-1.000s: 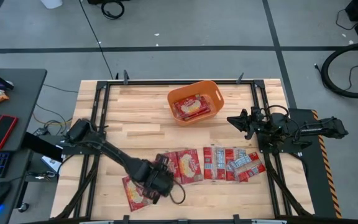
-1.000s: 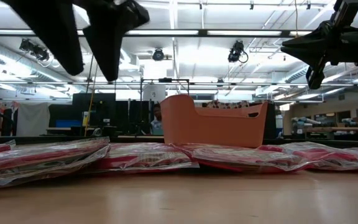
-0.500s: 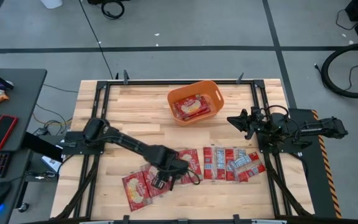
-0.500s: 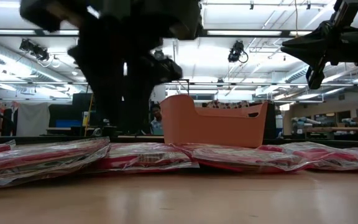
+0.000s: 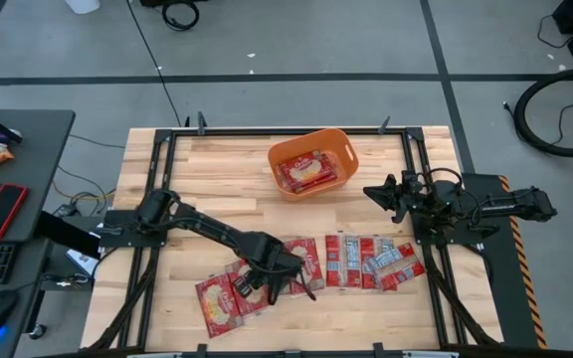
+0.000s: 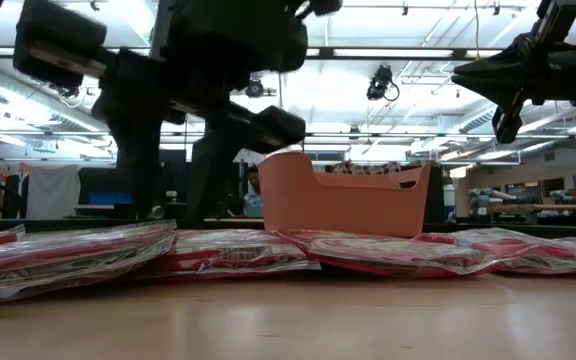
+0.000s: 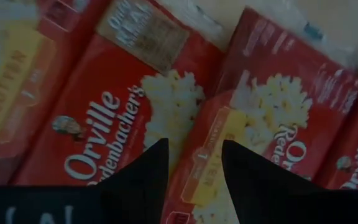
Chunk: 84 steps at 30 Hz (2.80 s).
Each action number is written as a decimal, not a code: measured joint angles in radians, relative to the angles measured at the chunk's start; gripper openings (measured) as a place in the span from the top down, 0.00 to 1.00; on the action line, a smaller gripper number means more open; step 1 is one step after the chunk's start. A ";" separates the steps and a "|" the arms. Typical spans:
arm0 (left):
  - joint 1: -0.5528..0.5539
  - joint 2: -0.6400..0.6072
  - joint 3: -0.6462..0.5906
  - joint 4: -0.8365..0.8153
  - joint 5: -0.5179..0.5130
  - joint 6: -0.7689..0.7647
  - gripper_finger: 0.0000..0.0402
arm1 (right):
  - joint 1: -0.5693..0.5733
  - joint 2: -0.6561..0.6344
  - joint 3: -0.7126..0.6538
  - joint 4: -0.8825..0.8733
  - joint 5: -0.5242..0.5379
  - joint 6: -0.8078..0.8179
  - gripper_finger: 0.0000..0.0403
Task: Sort popcorn bags into baskets
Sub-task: Put the red popcorn bag into the orange bin
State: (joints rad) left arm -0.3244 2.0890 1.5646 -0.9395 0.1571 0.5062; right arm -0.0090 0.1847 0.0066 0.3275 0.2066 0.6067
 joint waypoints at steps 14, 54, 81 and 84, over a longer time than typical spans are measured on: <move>-0.021 0.047 0.003 -0.044 -0.051 0.214 0.71 | 0.000 0.000 0.000 0.000 0.001 0.000 0.87; 0.259 0.010 0.472 -0.233 -0.184 -0.231 1.00 | 0.000 0.000 0.000 0.000 0.000 0.000 0.87; 0.329 0.010 0.504 0.067 -0.285 -0.521 0.99 | 0.000 0.000 0.000 0.000 0.000 0.000 0.87; 0.347 0.008 0.538 0.070 -0.286 -0.517 0.99 | 0.000 0.000 0.000 0.000 0.000 0.000 0.87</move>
State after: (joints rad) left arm 0.0229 2.0968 2.1026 -0.8690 -0.1284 -0.0111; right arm -0.0090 0.1848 0.0063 0.3274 0.2070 0.6067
